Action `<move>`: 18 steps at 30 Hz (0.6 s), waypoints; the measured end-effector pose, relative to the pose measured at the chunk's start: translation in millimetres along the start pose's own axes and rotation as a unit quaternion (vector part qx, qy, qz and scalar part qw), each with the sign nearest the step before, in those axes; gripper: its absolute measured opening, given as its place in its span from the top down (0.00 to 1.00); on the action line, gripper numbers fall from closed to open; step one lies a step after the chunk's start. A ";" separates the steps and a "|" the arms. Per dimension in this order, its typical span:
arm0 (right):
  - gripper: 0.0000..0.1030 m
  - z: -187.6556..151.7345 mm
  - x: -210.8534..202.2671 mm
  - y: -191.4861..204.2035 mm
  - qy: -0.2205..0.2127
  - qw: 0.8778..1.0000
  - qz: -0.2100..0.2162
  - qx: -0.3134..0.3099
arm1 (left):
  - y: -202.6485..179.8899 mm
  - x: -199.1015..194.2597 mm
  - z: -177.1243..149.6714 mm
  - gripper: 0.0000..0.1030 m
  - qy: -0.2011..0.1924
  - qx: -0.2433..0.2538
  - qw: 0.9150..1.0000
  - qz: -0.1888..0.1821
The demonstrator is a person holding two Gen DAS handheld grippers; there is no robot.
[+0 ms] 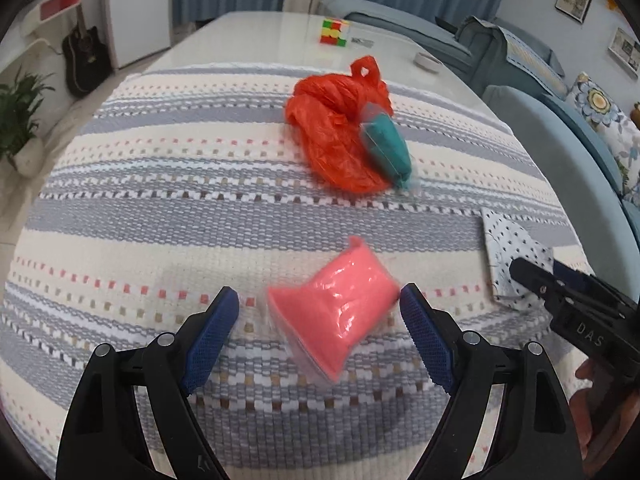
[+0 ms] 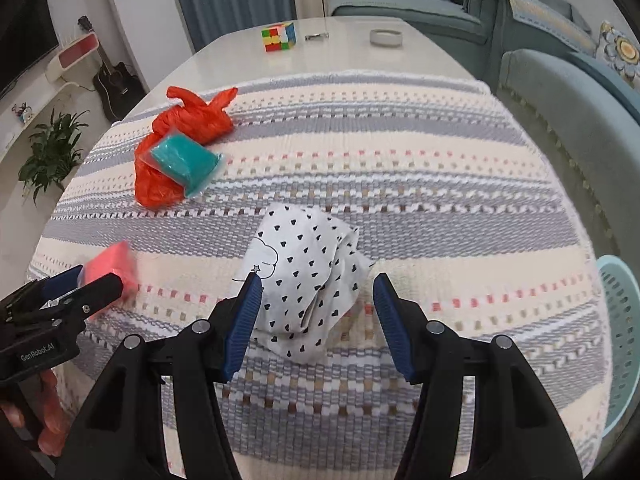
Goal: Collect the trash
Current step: 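Grasp the pink packet with left tool while right tool grasps white patterned paper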
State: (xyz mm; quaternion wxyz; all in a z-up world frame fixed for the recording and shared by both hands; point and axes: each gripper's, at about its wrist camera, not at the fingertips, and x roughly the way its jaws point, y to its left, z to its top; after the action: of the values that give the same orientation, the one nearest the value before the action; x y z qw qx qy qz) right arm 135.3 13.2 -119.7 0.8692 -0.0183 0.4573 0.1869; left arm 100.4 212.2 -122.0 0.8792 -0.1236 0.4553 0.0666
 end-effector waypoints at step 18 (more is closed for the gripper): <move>0.97 -1.8 -95.0 -29.5 -0.110 0.994 -0.015 0.013 | -67.0 -57.6 19.0 0.67 -0.096 0.043 0.990 -0.090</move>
State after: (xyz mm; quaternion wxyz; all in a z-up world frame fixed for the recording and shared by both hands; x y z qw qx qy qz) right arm 95.4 -43.8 -48.7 0.9171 0.0066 0.3608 0.1693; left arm 97.4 152.9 -53.9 0.9258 -0.1191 0.3581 -0.0214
